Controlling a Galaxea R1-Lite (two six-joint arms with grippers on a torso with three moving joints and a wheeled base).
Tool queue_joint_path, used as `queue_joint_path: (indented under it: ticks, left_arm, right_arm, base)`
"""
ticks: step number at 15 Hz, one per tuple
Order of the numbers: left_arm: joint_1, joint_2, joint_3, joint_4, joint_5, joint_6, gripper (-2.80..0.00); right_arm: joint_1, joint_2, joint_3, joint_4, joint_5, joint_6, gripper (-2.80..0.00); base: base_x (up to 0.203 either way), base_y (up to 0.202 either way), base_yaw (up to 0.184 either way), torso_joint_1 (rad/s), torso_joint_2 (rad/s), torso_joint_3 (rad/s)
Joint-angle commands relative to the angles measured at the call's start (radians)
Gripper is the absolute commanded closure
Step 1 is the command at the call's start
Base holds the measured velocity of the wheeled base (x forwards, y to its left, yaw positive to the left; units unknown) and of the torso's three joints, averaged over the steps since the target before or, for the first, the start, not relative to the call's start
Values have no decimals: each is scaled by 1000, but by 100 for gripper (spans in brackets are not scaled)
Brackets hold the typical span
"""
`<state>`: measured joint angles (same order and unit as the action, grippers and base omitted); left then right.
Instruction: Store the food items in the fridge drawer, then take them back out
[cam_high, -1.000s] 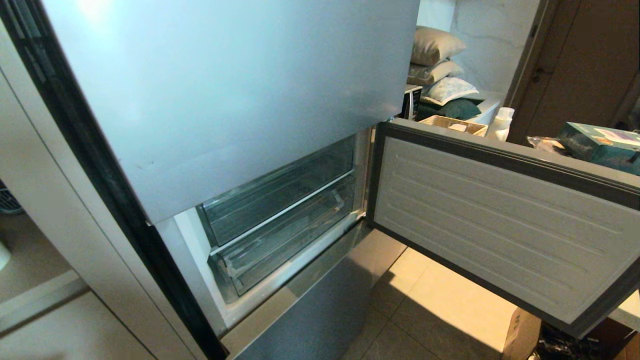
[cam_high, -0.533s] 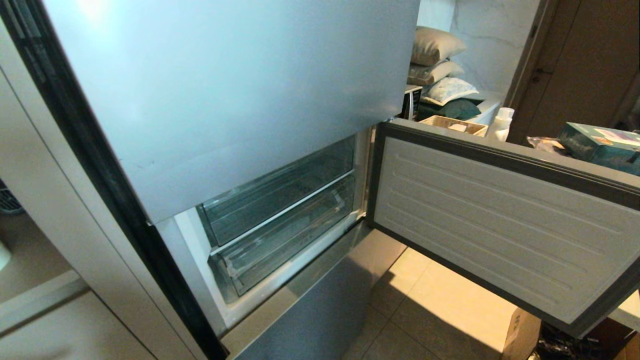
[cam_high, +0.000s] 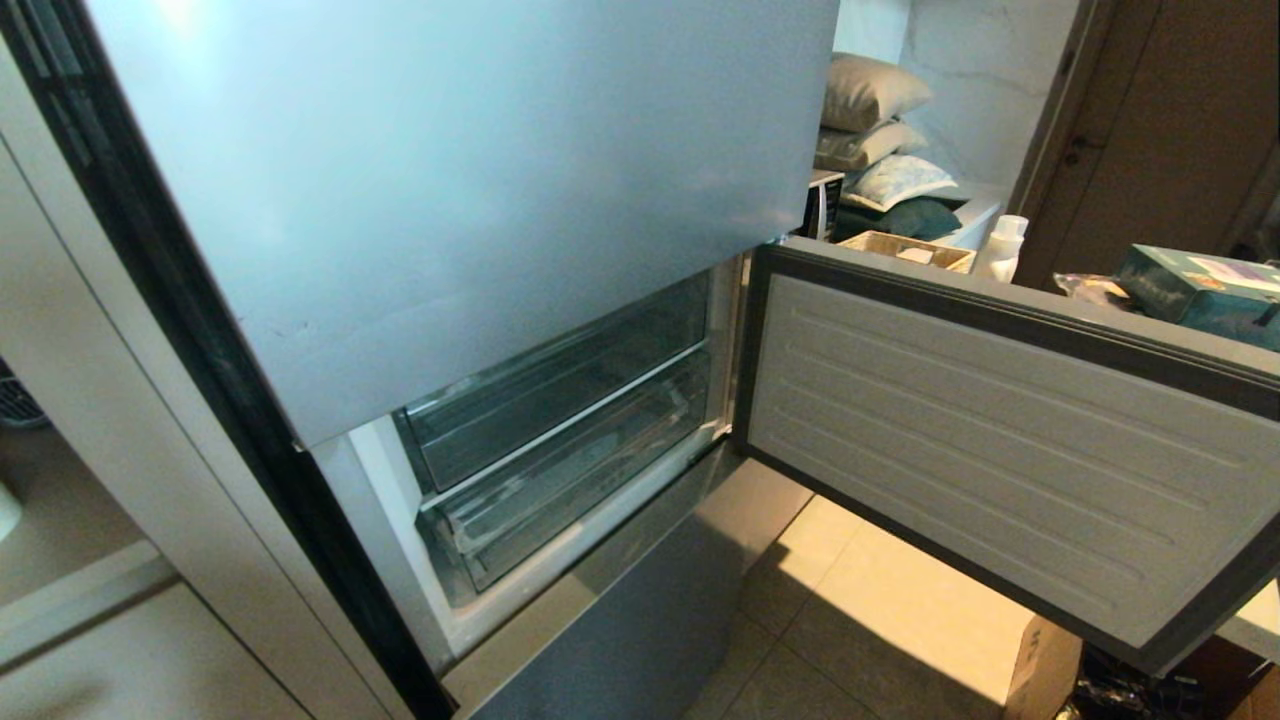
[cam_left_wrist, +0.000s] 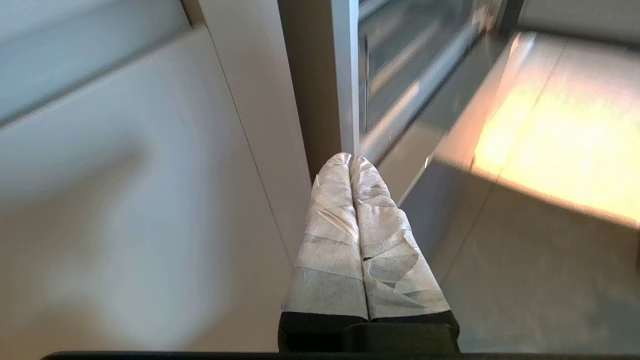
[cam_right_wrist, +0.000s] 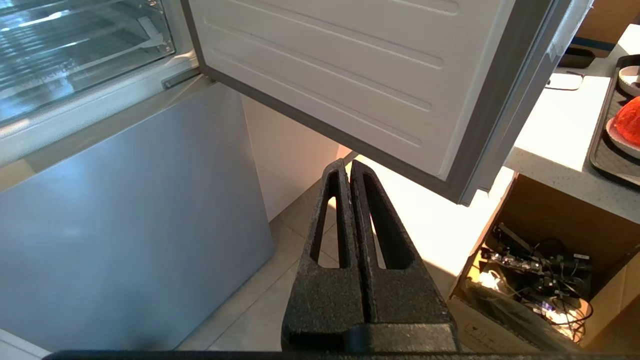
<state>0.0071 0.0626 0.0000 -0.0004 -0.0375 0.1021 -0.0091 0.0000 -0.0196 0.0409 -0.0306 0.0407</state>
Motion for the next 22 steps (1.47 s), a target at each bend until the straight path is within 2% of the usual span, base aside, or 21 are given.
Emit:
queue_joint_path:
  ticks: [1,8,15,22]
  left_arm:
    - [-6,-64,2,0,10,-22,0]
    - [-6,-64,2,0,8,-36,0]
    - [-6,-64,2,-1,8,-42,0]
    - [-6,-64,2,-1,10,-44,0]
  right_arm:
    - [0,2,1,-1,0,1,0]
    - [0,0,1,-1,0,1,0]
    - [0,1,1,-1,0,1,0]
    - [0,0,0,1,0,-1,0]
  base:
    - [0,0,0,0,0,0]
    - [-12,0,0,2,0,0]
    - [-184,0,2,-2,1,3]
    - [-9,0,1,0,-1,0]
